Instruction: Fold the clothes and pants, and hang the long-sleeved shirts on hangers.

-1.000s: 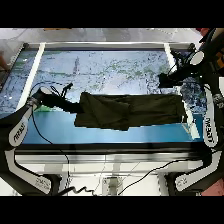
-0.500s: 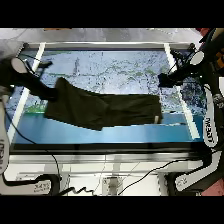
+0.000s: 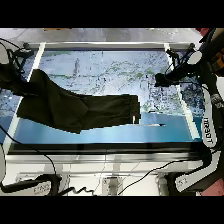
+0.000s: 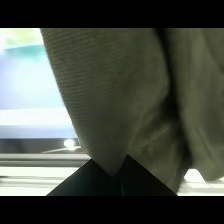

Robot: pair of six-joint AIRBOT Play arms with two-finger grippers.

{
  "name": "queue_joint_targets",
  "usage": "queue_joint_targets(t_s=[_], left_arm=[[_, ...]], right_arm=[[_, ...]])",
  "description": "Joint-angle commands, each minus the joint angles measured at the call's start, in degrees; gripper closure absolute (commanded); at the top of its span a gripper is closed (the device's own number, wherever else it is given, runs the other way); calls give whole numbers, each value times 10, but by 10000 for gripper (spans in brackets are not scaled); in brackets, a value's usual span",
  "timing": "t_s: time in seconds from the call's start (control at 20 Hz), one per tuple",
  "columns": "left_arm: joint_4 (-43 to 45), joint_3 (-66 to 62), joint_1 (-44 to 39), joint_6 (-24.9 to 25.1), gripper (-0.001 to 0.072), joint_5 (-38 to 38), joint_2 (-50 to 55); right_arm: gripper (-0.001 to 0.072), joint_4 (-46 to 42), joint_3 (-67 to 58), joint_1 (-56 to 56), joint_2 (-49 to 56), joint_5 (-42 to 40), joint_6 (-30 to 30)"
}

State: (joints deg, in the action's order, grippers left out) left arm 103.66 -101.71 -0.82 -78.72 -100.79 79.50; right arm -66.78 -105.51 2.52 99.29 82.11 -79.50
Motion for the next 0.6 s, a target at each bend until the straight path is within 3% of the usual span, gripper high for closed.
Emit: queue_joint_targets(t_s=[0.0, 0.05, 0.15, 0.25, 0.35, 0.45, 0.55], left_arm=[[45, -3, 42, -11, 683, 61, 23], [19, -3, 59, -39, 683, 61, 30], [-125, -3, 85, -41, 681, 78, 30], [-293, -4, 97, 18, 680, 125, 14], [-405, -4, 108, 61, 680, 155, 1], [-419, -4, 125, 53, 680, 184, 1], [-360, -4, 150, -9, 681, 190, 9]], right_arm=[[682, 20, 0, -24, 0, -14, 12], [682, 26, 0, -33, 0, -19, 12], [682, 44, 0, -48, 1, -37, 12], [682, 64, 0, -61, 4, -48, 12], [682, 76, 0, -77, 9, -49, 12], [682, 78, 0, -96, 12, -49, 12], [682, 79, 0, -112, 14, -52, 13]])
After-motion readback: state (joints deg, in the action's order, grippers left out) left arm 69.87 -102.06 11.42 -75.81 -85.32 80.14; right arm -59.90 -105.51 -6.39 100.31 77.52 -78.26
